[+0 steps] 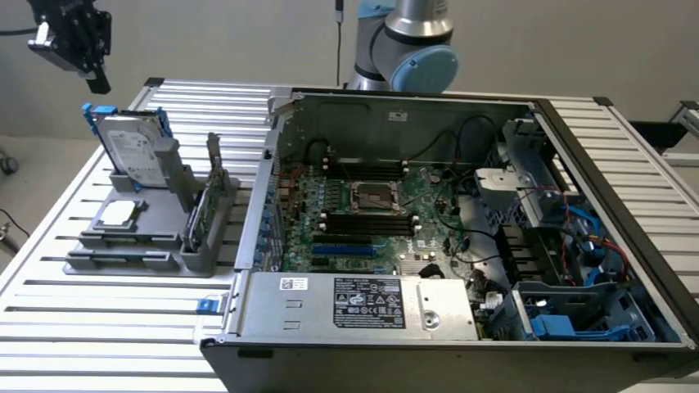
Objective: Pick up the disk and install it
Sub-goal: 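Pick up the disk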
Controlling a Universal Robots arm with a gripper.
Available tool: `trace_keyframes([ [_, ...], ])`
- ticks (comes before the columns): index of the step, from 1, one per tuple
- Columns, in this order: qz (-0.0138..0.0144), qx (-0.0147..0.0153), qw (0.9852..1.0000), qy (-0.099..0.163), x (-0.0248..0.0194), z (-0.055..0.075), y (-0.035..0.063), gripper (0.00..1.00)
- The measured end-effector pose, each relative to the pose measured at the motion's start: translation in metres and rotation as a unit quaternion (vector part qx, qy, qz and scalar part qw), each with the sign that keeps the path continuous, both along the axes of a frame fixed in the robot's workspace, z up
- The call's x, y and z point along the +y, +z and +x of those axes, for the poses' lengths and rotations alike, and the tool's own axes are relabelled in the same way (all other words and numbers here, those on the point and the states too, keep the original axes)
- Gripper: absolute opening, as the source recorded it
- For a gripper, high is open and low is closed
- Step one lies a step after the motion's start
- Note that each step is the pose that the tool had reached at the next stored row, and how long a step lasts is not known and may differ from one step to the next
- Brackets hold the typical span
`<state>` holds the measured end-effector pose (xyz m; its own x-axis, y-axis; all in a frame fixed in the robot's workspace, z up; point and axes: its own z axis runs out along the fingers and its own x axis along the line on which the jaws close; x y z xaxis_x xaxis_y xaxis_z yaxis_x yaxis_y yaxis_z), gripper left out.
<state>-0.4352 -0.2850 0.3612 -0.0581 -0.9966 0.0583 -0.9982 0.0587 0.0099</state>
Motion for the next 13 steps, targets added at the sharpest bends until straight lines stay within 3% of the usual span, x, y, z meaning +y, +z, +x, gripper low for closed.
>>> trace_keyframes([
  [5, 0.0, 0.0, 0.9999, 0.012, 0.0032, -0.005, -0.0004, 0.11],
  [10, -0.0002, 0.0, 0.9998, 0.019, 0.0032, -0.0076, -0.0007, 0.11],
  [13, -0.0003, 0.0, 0.9998, 0.021, 0.0032, -0.0079, -0.0008, 0.18],
])
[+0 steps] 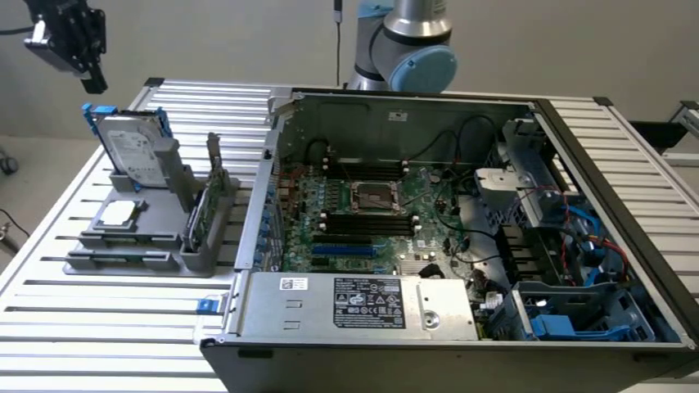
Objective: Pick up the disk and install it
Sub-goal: 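Pick up the disk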
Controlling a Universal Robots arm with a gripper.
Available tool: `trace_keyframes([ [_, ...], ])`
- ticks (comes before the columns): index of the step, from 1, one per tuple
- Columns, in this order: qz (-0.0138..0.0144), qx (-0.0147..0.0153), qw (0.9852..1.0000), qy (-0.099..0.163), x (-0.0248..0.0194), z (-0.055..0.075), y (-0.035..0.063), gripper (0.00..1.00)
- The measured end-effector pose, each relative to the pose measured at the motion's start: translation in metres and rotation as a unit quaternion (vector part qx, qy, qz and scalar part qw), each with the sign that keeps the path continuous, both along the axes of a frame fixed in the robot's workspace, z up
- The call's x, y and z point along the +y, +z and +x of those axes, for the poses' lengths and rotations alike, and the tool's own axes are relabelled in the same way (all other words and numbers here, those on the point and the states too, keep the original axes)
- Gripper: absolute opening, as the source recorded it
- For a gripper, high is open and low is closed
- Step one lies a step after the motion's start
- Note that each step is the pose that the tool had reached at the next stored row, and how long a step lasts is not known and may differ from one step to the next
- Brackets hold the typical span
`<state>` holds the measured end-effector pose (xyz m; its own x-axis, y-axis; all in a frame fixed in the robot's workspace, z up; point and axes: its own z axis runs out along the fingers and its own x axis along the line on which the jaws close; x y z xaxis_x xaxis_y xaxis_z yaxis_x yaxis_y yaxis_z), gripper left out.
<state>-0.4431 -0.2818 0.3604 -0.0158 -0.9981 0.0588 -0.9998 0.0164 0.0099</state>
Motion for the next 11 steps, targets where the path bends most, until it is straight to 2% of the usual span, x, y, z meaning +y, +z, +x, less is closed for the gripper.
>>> trace_keyframes([
  [1, 0.0, -0.0001, 1.0, 0.001, 0.0, -0.0001, -0.0002, 0.24],
  [2, 0.0, 0.0, 1.0, 0.002, 0.0, -0.0001, -0.0002, 0.24],
  [3, -0.0001, 0.0, 1.0, 0.002, 0.0, -0.0002, -0.0004, 0.36],
  [4, -0.0001, 0.0, 1.0, 0.003, 0.0, -0.0001, -0.0007, 0.36],
  [5, -0.0002, 0.0, 1.0, 0.004, 0.0, -0.0001, -0.0009, 0.42],
  [8, -0.0008, 0.0, 1.0, 0.007, 0.0, -0.0002, -0.0036, 0.47],
  [9, -0.0011, 0.0, 1.0, 0.008, 0.0, -0.0001, -0.005, 0.54],
  [11, -0.0018, 0.0, 1.0, 0.01, 0.0, -0.0002, -0.0082, 0.54],
])
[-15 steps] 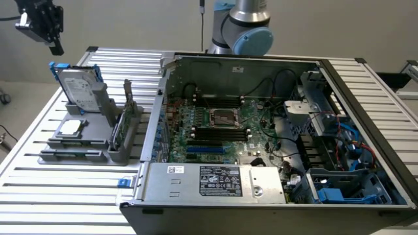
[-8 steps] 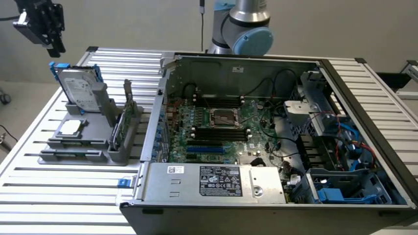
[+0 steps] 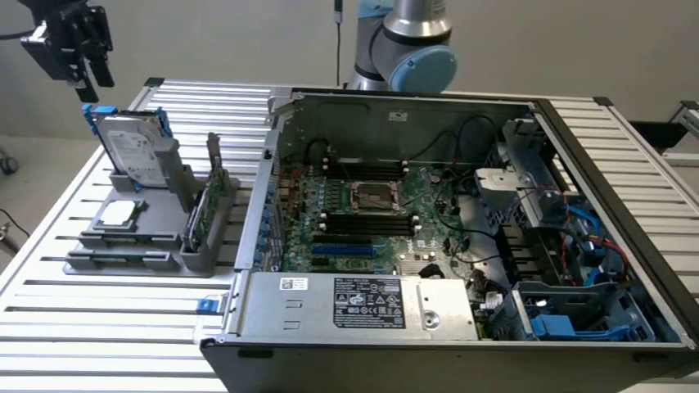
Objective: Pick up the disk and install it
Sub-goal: 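Pick up the disk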
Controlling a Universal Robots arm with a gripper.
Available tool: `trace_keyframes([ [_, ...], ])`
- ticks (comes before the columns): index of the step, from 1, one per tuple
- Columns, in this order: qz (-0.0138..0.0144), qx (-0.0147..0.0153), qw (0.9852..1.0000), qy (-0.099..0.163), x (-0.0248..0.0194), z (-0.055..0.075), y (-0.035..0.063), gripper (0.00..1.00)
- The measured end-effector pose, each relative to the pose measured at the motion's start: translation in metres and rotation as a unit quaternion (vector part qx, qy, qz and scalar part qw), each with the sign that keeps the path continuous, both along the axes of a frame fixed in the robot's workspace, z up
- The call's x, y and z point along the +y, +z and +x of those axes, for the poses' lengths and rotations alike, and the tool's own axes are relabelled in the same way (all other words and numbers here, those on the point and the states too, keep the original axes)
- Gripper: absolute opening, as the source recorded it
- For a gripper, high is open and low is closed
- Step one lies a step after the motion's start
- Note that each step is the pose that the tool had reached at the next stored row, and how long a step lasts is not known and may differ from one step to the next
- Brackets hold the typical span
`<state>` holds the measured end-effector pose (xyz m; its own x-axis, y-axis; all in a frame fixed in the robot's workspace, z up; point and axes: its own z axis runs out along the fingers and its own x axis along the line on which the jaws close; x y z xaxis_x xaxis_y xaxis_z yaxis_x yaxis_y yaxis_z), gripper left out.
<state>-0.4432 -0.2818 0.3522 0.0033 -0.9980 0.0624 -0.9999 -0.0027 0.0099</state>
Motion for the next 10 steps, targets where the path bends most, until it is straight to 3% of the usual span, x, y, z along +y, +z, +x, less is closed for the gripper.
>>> trace_keyframes([
  [10, -0.0013, 0.0, 1.0, 0.007, 0.0, 0.0, -0.0177, 0.54],
])
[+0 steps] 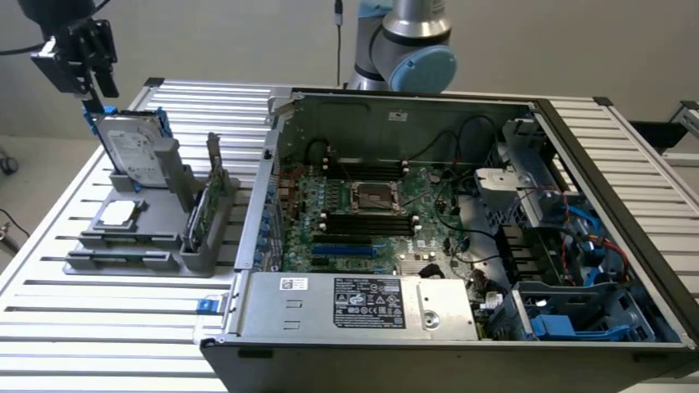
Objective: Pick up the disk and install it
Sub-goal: 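Pick up the disk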
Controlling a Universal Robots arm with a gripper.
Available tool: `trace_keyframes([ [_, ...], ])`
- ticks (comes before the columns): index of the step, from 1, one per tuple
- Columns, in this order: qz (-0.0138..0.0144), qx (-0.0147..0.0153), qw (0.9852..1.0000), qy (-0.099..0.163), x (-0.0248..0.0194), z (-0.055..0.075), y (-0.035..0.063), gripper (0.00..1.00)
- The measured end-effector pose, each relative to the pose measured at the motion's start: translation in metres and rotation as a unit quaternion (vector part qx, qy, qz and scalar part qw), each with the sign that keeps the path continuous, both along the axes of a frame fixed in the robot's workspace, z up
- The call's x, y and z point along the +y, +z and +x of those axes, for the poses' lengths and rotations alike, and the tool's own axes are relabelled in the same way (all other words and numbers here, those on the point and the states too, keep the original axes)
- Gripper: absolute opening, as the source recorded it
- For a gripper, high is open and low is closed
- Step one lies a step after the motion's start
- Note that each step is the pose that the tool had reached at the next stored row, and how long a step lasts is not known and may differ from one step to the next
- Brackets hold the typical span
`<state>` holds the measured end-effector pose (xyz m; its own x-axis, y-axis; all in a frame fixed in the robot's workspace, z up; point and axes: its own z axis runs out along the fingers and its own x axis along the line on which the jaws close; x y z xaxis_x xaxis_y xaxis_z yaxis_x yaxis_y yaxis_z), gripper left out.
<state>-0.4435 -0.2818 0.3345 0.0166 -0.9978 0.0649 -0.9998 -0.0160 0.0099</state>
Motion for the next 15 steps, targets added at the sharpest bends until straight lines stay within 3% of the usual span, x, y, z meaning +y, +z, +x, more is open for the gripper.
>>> trace_keyframes([
  [15, 0.0, -0.0007, 1.0, 0.003, -0.0005, -0.003, -0.0273, 0.54],
])
